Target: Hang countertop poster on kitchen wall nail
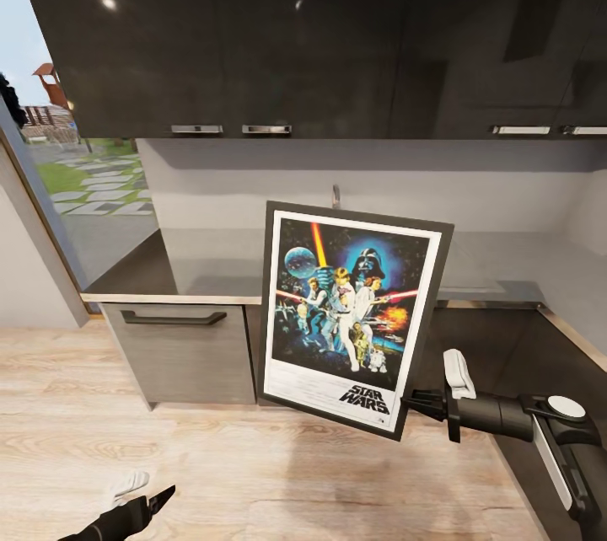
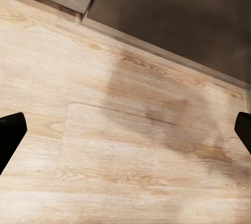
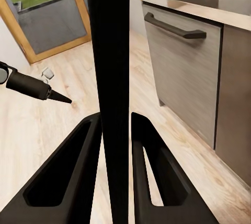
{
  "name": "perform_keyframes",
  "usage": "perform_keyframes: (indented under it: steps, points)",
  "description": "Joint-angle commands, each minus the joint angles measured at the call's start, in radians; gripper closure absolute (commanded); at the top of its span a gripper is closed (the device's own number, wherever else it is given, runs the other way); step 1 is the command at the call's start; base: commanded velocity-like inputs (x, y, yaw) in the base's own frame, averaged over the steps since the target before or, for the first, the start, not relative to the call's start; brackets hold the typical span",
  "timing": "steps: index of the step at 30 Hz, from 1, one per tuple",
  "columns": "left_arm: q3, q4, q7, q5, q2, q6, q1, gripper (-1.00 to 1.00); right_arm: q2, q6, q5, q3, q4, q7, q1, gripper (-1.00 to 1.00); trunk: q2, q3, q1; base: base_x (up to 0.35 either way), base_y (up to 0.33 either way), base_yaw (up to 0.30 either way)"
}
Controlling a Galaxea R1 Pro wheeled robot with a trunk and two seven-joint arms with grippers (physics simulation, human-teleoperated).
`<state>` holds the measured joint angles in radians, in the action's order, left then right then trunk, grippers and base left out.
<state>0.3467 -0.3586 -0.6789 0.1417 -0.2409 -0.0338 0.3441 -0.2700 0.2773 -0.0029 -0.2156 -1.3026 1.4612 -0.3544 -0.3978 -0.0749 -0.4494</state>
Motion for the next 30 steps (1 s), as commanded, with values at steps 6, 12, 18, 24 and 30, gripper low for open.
perform_keyframes:
  steps: [6,12,18,24,30]
  points:
    - [0.004,0.002,-0.005,0.004,0.000,-0.003,0.001,-1.00,0.000,0.012,0.000,0.001,-0.003,0.006,0.000,1.00,-0.002,-0.002,-0.001,0.000,0.026,0.032]
    - [0.003,0.017,-0.005,0.004,0.000,-0.003,0.001,-1.00,0.000,0.009,0.000,0.002,-0.004,0.005,0.000,1.00,-0.002,-0.002,-0.001,0.000,0.219,0.221]
    - [0.003,0.024,-0.005,0.004,0.000,-0.003,0.001,-1.00,0.000,0.008,0.001,0.003,-0.005,0.005,0.000,1.00,-0.002,-0.002,-0.001,0.000,0.282,0.278]
    - [0.003,0.025,-0.005,0.004,0.000,-0.003,0.001,-1.00,0.000,0.008,0.000,0.004,-0.005,0.005,0.000,1.00,-0.002,-0.002,-0.001,0.000,0.291,0.286]
    - [0.003,0.026,-0.005,0.004,0.000,-0.003,0.001,-1.00,0.000,0.008,0.001,0.004,-0.005,0.005,0.000,1.00,-0.002,-0.002,-0.001,0.053,0.293,0.287]
